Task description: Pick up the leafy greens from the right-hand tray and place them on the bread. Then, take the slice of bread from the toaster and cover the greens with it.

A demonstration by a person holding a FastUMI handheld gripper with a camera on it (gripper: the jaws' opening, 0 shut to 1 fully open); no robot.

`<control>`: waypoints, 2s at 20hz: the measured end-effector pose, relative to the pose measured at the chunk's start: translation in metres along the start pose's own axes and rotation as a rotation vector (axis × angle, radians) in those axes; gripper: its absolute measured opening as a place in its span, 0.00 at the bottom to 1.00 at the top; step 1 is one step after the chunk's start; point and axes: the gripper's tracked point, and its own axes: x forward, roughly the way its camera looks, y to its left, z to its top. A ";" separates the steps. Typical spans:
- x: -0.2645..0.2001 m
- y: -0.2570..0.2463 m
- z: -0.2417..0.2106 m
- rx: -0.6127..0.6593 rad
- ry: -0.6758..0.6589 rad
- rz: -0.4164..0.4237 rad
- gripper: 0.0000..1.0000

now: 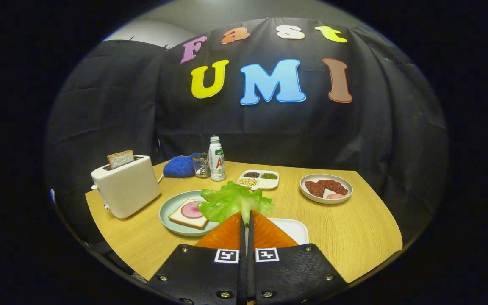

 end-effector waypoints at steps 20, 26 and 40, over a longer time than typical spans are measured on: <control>0.088 0.094 -0.006 0.038 0.045 0.114 0.00; 0.115 0.116 -0.038 0.019 0.110 0.132 0.00; 0.101 0.097 -0.027 -0.014 -0.017 -0.011 0.57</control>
